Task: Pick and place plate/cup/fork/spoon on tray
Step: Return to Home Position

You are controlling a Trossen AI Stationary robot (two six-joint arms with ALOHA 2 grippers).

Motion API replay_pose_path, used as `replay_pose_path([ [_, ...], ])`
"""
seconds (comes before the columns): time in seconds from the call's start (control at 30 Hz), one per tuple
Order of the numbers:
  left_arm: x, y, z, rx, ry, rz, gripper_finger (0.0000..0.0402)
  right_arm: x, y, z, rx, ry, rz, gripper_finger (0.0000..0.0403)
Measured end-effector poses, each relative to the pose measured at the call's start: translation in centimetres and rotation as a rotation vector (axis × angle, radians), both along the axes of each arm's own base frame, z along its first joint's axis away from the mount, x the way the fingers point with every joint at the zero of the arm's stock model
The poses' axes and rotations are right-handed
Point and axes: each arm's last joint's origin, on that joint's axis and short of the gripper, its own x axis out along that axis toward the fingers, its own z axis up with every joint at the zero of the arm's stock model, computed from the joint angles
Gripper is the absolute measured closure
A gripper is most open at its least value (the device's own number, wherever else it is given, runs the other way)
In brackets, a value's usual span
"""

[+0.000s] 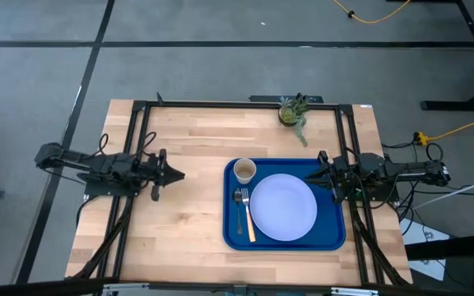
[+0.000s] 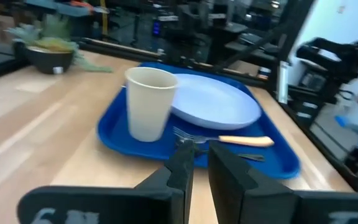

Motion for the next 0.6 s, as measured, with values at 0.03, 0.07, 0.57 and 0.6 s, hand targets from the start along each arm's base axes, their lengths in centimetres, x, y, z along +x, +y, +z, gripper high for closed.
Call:
replay_pose_path([
  [0.03,0.0,0.2,0.0,0.0,-0.001,0.019,0.0363,0.0,0.0,0.0,-0.005,-0.001,0.0,0.0338],
  [0.07,0.0,0.4,0.0,-0.001,-0.005,0.038,0.0363,0.0,0.0,0.0,-0.02,-0.004,0.0,0.0338],
  [0.57,-0.5,1.4,0.8,-0.011,-0.1,0.141,0.0363,0.0,0.1,0.0,-0.126,-0.029,0.03,0.0338],
  [0.6,-0.5,1.4,0.8,-0.011,-0.1,0.141,0.0363,0.0,0.1,0.0,-0.125,-0.028,0.03,0.0338],
])
